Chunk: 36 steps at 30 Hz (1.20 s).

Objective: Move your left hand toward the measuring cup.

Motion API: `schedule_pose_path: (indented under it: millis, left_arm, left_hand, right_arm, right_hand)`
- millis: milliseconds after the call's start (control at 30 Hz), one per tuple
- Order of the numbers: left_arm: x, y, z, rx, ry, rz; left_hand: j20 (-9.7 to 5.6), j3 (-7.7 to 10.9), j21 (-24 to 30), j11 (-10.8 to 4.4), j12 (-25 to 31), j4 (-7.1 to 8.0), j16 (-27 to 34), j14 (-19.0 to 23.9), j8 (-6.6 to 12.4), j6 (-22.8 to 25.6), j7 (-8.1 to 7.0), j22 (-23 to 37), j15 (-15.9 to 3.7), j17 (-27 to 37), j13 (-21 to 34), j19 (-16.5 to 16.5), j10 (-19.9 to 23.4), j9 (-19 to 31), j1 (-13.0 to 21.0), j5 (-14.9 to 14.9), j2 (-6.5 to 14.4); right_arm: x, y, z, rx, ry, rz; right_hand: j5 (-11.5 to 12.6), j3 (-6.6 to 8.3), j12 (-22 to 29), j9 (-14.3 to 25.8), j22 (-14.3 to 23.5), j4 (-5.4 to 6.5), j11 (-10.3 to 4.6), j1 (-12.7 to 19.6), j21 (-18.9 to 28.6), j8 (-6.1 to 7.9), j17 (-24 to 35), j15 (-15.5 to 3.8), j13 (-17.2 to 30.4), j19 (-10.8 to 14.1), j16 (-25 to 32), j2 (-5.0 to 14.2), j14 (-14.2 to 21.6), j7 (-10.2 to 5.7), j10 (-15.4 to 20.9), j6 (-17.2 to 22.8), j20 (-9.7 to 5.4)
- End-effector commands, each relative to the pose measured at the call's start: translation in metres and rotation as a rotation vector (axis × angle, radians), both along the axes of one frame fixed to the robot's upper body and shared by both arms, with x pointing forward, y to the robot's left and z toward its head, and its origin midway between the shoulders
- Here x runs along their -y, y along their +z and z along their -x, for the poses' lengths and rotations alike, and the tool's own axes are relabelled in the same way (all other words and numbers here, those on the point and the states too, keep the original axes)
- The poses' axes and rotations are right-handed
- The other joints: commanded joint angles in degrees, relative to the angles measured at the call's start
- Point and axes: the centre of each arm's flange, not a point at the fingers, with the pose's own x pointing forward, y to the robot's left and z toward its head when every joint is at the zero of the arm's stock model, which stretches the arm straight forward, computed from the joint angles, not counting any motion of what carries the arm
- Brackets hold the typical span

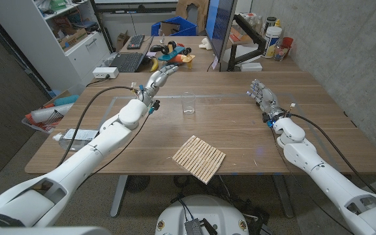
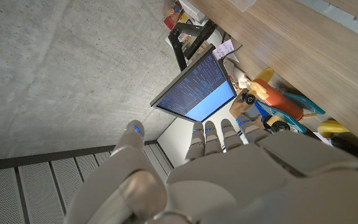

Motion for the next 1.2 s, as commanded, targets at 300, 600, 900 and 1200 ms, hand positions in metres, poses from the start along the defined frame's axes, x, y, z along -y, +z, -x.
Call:
schedule_pose_path:
  millis: [300, 600, 900, 1200]
  left_arm:
    - [0.015, 0.006, 0.003, 0.035, 0.062, -0.114]
    - [0.017, 0.008, 0.007, 0.055, 0.104, -0.169]
    - [0.022, 0.010, 0.005, 0.054, 0.112, -0.198]
    - [0.032, 0.011, 0.004, 0.074, 0.149, -0.260]
  left_hand:
    - [0.67, 0.33, -0.1, 0.01, 0.3, -0.59, 0.2, 0.0, 0.37, 0.7, -0.29, 0.3, -0.25, 0.1, 0.1, -0.4, 0.2, 0.1, 1.1, 0.1, 0.2]
    - [1.10, 0.49, -0.1, 0.15, 0.3, -0.78, 0.3, 0.2, 0.42, 1.0, -0.61, 0.3, 0.05, 0.1, 0.1, -0.4, 0.1, 0.1, 1.6, 0.1, 0.4]
    - [1.28, 0.64, -0.1, 0.21, 0.4, -0.94, 0.3, 0.2, 0.53, 1.4, -0.63, 0.3, 0.05, 0.1, 0.1, -0.3, 0.4, 0.2, 2.0, 0.1, 0.6]
    - [1.61, 0.83, -0.1, 0.01, 0.5, -1.14, 0.4, 0.6, 0.61, 1.8, -0.91, 0.4, -0.14, 0.1, 0.1, 0.0, 0.7, 0.2, 2.6, 0.1, 0.8]
  right_arm:
    - [0.002, -0.004, -0.002, -0.006, -0.003, -0.010]
    - [0.001, -0.003, -0.002, -0.003, -0.001, -0.007]
    - [0.001, -0.002, -0.002, -0.002, -0.001, -0.007]
    - [0.002, -0.001, -0.002, 0.004, -0.004, -0.009]
  right_hand:
    - [0.3, -0.41, 0.4, 0.2, 0.1, -0.07, -0.02, 0.1, -0.5, 0.15, 0.0, 0.12, 0.0, 0.4, 0.2, 0.54, 0.3, -0.20, 0.4, 0.6, -0.12]
    - [0.3, -0.48, 0.4, 0.2, 0.1, -0.05, 0.00, 0.1, -0.8, 0.13, -0.2, 0.08, 0.0, 0.4, 0.2, 0.60, 0.3, -0.30, 0.5, 0.7, -0.13]
    - [0.3, -0.56, 0.4, 0.2, 0.1, -0.05, -0.04, 0.1, -1.0, 0.12, -0.3, 0.16, 0.0, 0.5, 0.2, 0.62, 0.4, -0.40, 0.5, 0.7, -0.09]
    - [0.3, -0.62, 0.3, 0.2, 0.1, -0.04, -0.04, 0.1, -1.3, 0.11, -0.4, 0.15, -0.1, 0.6, 0.2, 0.67, 0.3, -0.40, 0.5, 0.7, -0.10]
